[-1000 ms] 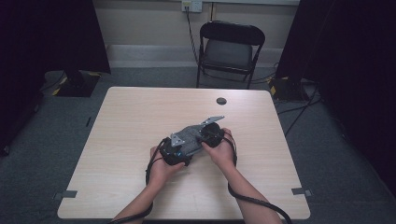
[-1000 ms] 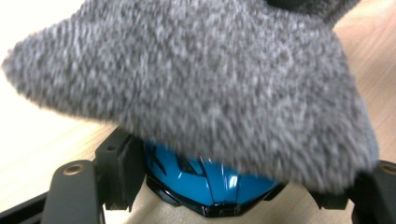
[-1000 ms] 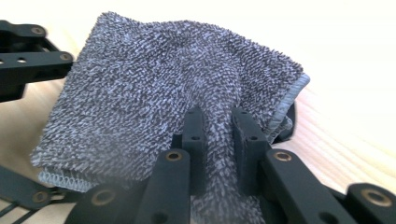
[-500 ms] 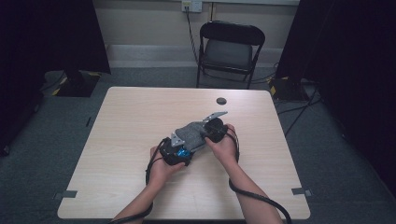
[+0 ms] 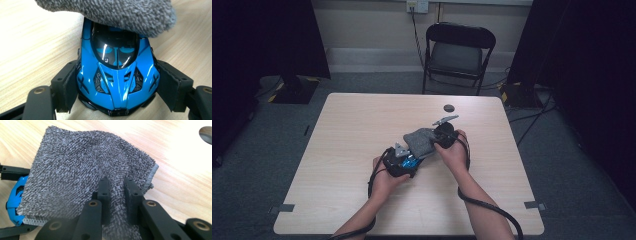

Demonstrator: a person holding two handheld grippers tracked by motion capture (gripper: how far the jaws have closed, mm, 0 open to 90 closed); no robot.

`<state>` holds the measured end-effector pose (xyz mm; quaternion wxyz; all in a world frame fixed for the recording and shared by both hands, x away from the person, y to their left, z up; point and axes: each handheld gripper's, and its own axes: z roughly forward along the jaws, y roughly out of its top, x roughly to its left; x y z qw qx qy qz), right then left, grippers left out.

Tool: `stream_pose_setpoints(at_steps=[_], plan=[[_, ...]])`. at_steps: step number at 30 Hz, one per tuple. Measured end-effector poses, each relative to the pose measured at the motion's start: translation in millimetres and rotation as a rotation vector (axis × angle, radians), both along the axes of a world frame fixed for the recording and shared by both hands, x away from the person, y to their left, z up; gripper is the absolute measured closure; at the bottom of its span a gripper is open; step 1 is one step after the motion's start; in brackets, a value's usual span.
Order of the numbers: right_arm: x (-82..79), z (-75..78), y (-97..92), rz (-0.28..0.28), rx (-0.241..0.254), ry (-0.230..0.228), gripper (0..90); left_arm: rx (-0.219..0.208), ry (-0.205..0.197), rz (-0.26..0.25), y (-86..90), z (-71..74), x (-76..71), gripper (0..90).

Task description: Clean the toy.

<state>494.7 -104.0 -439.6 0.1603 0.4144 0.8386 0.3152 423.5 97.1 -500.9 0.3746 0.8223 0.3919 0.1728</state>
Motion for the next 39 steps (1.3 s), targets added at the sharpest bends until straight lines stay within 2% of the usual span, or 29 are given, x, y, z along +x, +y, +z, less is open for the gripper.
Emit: stream_pose_setpoints(at_steps=[26,39], plan=[[10.0,6.4,-11.6,-0.029,0.007,-0.007,77.6,-0.004,0.002,0.002,-0.2,-0.1,-0.2,25.6],[16.8,7.8,-25.5,-0.050,0.002,-0.008,77.6,-0.004,0.002,0.002,-0.2,-0.1,-0.1,25.6]])
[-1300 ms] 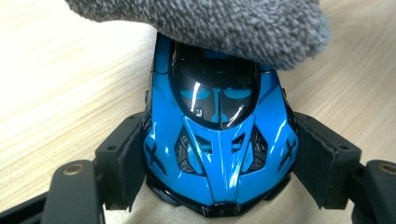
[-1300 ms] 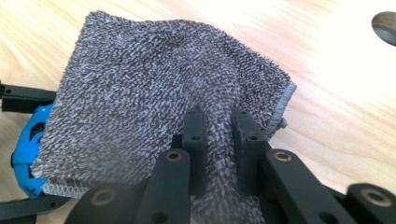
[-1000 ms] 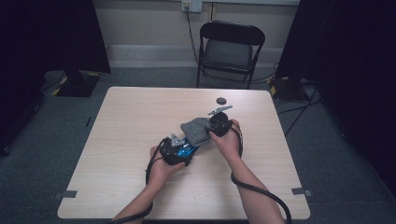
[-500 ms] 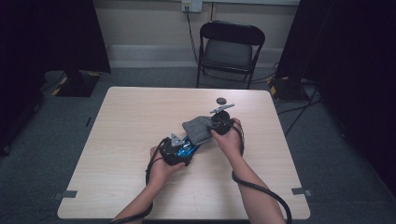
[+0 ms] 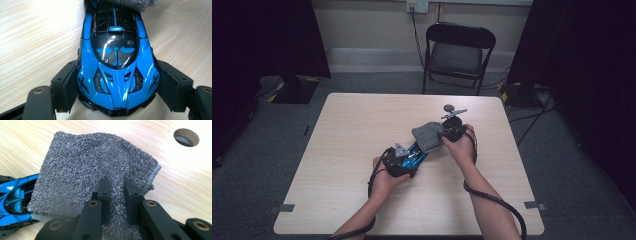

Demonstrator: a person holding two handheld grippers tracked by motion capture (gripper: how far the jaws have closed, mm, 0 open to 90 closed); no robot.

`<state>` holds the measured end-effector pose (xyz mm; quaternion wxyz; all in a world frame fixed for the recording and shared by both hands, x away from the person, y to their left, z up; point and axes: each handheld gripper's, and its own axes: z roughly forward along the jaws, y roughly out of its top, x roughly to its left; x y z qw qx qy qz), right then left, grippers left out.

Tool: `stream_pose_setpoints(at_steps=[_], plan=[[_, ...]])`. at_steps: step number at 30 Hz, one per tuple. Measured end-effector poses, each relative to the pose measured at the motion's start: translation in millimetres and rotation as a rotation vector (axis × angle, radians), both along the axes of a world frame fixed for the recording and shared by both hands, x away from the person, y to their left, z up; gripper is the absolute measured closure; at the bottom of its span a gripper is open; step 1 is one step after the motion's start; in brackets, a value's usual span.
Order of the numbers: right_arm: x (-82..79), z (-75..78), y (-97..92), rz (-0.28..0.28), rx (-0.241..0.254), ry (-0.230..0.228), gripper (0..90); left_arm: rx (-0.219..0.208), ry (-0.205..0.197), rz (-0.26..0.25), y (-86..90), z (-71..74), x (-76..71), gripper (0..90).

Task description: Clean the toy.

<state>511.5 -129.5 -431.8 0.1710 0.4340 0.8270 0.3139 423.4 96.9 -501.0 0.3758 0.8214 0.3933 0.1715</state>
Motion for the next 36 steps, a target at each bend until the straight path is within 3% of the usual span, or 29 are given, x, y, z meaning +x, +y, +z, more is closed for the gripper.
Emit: stream_pose_setpoints(at_steps=[4,8,12,16,18,21,29,36], plan=[[0.3,0.7,-8.0,-0.029,0.016,0.001,77.6,0.000,0.000,0.000,0.0,0.0,0.0,25.6],[0.1,6.5,-15.7,-0.044,-0.015,-0.025,77.7,0.000,0.000,0.000,0.0,0.0,0.0,25.6],[-1.2,13.6,-25.2,-0.063,-0.015,-0.041,77.7,-0.001,-0.001,0.000,-0.1,-0.1,-0.1,25.6],[-2.0,19.3,-37.4,-0.096,0.028,-0.038,77.7,0.000,0.000,0.000,0.0,0.0,0.0,25.6],[-2.4,22.4,-41.6,-0.103,0.015,-0.048,77.7,0.000,0.000,0.000,-0.1,0.0,-0.1,25.6],[-3.1,26.5,-45.7,-0.104,-0.001,-0.058,77.7,-0.001,0.000,0.000,-0.1,0.0,-0.1,25.6],[-11.5,38.3,-53.4,-0.087,0.021,-0.071,77.7,0.002,-0.002,0.000,0.0,0.1,0.0,25.6],[-26.5,46.5,-48.9,-0.027,0.058,-0.076,77.7,0.002,-0.002,0.000,0.1,0.1,0.1,25.6]])
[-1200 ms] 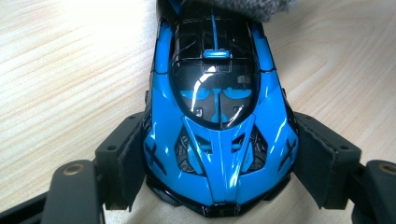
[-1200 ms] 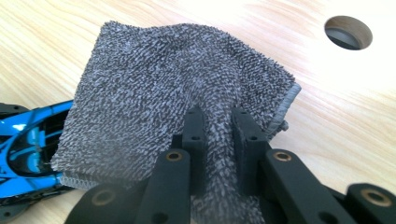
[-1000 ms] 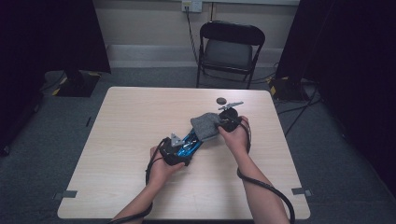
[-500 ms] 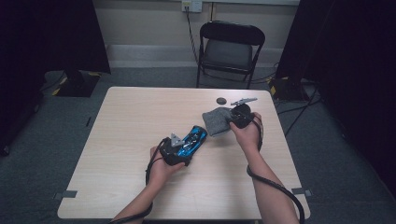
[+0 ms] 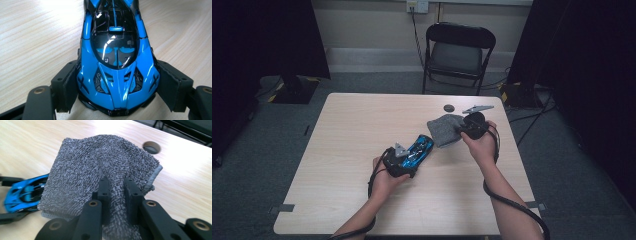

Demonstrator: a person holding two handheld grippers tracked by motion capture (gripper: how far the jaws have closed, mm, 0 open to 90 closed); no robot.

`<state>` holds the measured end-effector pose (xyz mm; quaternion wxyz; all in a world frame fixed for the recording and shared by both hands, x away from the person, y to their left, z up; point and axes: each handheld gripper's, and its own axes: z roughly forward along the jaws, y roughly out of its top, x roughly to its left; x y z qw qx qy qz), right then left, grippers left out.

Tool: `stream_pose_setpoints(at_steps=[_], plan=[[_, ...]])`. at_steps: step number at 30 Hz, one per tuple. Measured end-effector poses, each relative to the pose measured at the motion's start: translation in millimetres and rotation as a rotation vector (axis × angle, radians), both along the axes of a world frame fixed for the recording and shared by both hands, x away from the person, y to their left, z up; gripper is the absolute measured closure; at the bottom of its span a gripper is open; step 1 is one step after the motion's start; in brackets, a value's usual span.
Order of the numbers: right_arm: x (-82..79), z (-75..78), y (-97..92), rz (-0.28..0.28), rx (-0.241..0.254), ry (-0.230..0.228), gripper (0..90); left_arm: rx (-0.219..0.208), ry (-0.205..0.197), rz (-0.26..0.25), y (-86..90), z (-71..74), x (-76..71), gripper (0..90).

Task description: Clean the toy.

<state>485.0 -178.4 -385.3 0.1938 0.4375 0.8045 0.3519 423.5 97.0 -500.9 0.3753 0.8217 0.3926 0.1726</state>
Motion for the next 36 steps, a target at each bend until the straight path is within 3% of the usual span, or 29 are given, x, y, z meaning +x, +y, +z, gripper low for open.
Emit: stream_pose_setpoints(at_steps=[9,19,25,27,34,36], plan=[[-16.7,-8.4,19.9,0.088,0.011,0.012,77.6,0.002,0.000,0.000,0.1,0.0,-0.3,25.6],[-15.9,-22.3,54.3,0.124,0.014,0.033,77.5,0.001,0.001,0.000,0.1,0.0,-0.3,25.6],[-14.9,-25.6,75.6,0.142,-0.002,0.033,77.4,0.000,0.000,0.000,0.0,-0.1,-0.3,25.5],[-16.4,-30.9,86.7,0.170,-0.019,0.043,77.3,0.003,0.000,0.000,0.2,0.1,-0.4,25.6],[-26.3,-41.2,101.7,0.228,-0.059,0.039,77.1,0.005,-0.002,0.000,0.3,0.2,-0.3,25.6],[-27.3,-45.4,103.4,0.223,-0.064,0.043,77.1,0.006,-0.002,0.000,0.3,0.2,-0.3,25.5]])
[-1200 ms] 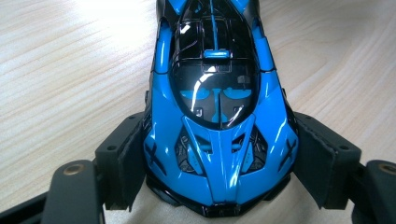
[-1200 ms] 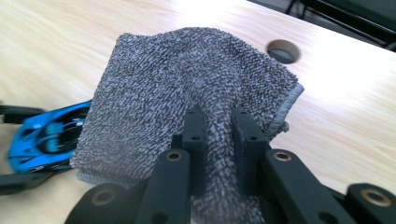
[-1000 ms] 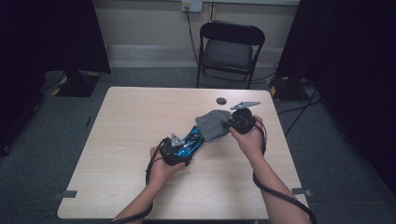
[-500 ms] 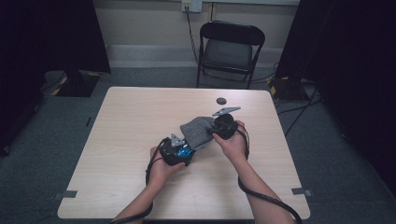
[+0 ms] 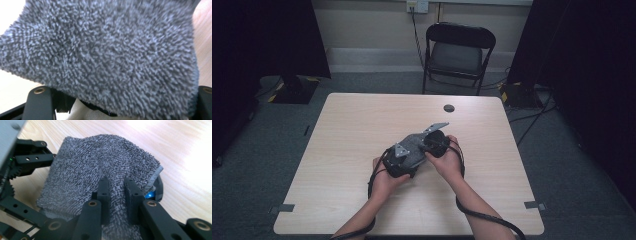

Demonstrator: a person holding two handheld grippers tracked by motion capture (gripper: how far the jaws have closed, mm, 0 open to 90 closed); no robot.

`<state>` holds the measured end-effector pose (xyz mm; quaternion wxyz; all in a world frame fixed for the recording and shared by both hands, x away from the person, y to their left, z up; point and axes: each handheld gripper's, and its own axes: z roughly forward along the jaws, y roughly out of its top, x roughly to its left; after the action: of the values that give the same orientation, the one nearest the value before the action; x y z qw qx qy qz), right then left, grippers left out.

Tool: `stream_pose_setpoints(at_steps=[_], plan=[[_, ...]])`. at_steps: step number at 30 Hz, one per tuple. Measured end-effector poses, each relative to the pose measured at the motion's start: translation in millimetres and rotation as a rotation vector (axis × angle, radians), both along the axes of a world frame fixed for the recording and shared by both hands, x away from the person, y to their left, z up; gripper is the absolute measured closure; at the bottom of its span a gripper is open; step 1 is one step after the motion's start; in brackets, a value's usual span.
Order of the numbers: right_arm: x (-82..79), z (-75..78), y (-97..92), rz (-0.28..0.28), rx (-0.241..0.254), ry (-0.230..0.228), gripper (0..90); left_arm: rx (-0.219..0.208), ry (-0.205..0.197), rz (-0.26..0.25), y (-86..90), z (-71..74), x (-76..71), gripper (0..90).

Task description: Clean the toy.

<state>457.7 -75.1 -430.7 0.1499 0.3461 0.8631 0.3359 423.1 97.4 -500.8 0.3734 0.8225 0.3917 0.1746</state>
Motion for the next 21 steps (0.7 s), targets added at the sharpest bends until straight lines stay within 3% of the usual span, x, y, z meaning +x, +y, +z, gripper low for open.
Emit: stream_pose_setpoints(at_steps=[8,21], plan=[[0.6,-13.4,4.4,0.010,-0.021,-0.007,77.1,0.000,0.000,0.000,0.0,0.0,0.0,25.6],[13.2,-10.1,-9.6,-0.036,-0.026,-0.008,77.1,0.000,0.000,-0.001,0.0,0.0,0.0,25.6]])
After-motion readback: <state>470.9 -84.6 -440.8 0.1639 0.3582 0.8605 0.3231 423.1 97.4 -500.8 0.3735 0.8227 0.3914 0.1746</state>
